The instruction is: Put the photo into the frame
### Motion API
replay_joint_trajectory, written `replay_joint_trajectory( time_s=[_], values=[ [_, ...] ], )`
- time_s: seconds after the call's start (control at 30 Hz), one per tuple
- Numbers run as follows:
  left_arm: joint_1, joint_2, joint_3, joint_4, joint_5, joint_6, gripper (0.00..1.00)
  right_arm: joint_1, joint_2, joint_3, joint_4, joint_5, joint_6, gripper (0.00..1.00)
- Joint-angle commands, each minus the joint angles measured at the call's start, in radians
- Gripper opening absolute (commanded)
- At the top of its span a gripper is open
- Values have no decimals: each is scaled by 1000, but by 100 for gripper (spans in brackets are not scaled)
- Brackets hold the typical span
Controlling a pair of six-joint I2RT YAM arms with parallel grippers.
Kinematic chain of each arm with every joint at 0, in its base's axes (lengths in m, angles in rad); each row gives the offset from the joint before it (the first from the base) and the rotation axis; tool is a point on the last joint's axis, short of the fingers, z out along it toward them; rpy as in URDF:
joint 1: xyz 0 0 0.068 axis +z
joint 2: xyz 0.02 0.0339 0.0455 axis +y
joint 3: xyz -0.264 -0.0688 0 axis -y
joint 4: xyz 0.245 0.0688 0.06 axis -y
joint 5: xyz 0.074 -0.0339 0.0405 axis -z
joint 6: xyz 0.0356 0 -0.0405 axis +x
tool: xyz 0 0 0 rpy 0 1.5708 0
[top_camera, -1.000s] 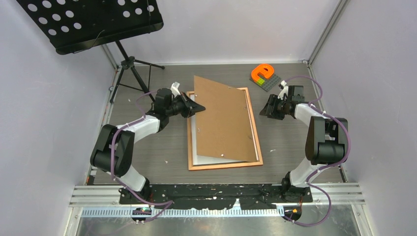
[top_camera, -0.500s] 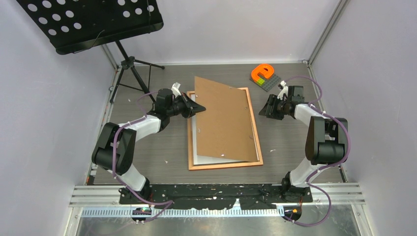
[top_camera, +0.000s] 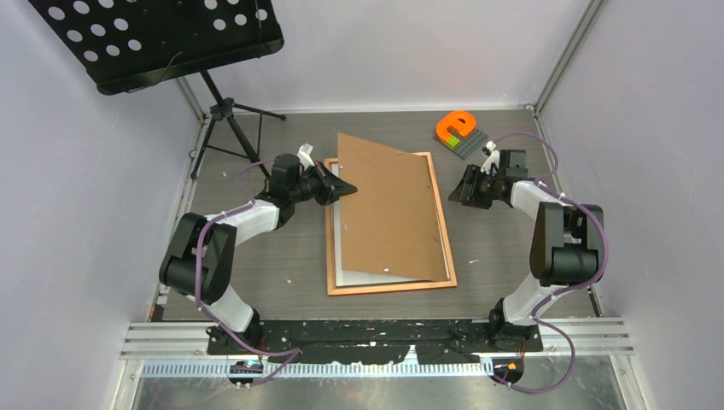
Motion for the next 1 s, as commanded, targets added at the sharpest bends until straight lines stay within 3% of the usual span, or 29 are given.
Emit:
replay_joint_trajectory(
  time_s=[0.0,0.6,0.97],
  values=[
    [-6,-56,10,31,2,7,0,5,2,1,29,-7,3,55],
    [6,-89,12,11,9,10,0,4,6,2,29,-3,-4,55],
    [5,-83,31,122,68,-81,0,4,12,4,27,2,-5,55]
  ],
)
